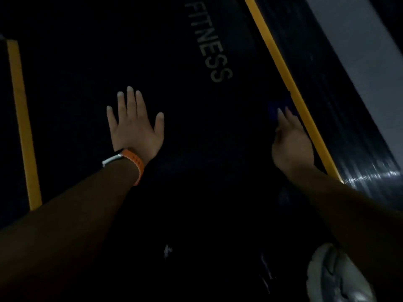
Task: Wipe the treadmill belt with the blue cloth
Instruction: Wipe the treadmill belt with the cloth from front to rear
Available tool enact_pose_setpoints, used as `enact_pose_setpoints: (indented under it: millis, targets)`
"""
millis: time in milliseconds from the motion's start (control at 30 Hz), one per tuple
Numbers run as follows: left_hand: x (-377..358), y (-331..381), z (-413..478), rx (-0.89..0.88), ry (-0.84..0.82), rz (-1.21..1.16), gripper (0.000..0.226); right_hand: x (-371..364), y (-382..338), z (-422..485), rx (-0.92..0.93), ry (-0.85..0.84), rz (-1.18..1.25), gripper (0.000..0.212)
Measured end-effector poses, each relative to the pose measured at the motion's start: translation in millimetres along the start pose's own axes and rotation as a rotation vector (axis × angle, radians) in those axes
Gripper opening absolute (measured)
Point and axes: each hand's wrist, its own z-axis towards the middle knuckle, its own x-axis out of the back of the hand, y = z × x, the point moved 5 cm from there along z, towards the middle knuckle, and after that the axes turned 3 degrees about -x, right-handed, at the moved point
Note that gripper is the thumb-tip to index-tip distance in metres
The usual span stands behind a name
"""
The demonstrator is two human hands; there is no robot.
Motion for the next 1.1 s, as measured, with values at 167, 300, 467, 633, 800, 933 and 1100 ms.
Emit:
enact_pose_setpoints:
  millis: [167,300,467,633,800,933,1100]
  targets:
    - [-16,11,-99,-0.021,0.048,-0.025,0.074,-32,-99,-63,0.157,-0.007,-0.02,0.065]
    - [-25,9,-112,-0.026,0.063,-0.012,0.074,-42,-112,-92,0.555,-0.139,-0.045,0.067]
    - [-27,9,-110,-0.026,0.055,0.032,0.074,-17,-17,-40,0.247,-0.066,-0.103,0.059]
    - [-24,7,-108,-0.023,0.05,0.038,0.074,-35,-81,-95,0.239,-0.015,-0.064,0.066]
    - [-22,5,-111,-0.011,0.058,0.017,0.074,-32,-52,-111,0.566,-0.063,-0.12,0.064]
    - [-21,8,-111,-0.017,0.06,0.0,0.074,-5,32,-84,0.18,-0.03,-0.115,0.053]
    - [-23,8,-108,-0.009,0.016,0.063,0.072,-29,-29,-158,0.331,-0.053,0.039,0.056]
